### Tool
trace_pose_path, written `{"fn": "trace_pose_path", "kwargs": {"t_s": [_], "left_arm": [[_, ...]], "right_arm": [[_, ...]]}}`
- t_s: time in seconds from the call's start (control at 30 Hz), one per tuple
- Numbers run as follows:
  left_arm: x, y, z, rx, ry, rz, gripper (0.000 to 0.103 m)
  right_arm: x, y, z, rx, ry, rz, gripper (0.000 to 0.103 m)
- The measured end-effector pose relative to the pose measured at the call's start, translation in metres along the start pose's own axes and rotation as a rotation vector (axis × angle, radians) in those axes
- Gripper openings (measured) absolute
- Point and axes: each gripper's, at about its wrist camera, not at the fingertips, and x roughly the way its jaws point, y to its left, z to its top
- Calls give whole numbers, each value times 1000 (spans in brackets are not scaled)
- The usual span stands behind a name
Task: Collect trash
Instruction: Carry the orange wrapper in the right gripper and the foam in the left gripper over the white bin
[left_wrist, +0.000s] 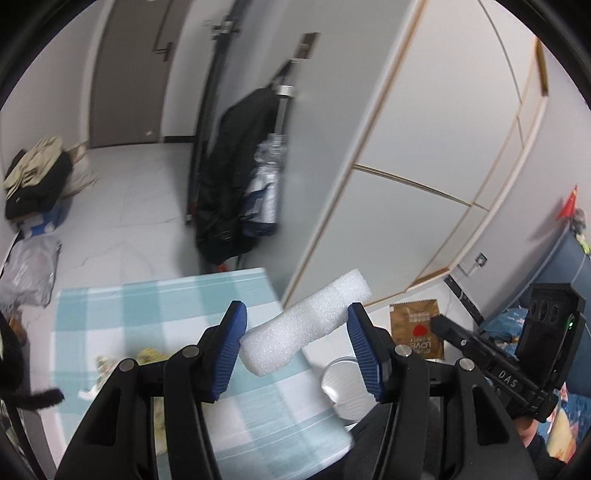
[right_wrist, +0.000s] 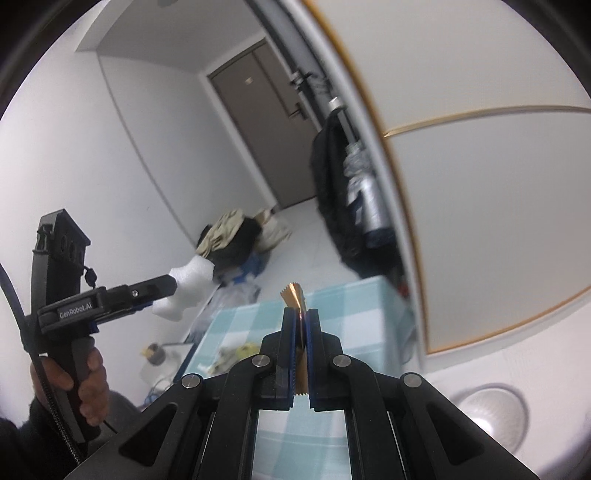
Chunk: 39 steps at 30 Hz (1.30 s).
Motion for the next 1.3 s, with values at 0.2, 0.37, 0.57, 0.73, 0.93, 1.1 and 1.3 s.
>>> {"fn": "trace_pose_path", "kwargs": {"t_s": [0.2,0.37,0.57,0.73,0.93,1.1,1.3], "left_arm": [[31,-46,6,122,25,-20,52],[69,-78,2,190,88,-81,52],[119,-105,-8,227,192,-131,52],[165,-117,-21,226,300,-170,52],[206,-126,-41,207,422,-193,52],[231,-129,-56,172,514,-199,52],[253,-131,-72,157,585,-196,52]], "right_arm": [[-37,-37,7,29,-78,-85,4],[-55,-86,3,123,-94,-172,4],[-65,-142,-13,227,-74,-272,4],[-57,-183,-34,307,-27,-326,4],[-36,-231,-67,446,58,-338,4],[-6,-257,-96,518,150,-334,4],[22,-288,-126,588,235,-320,5]]}}
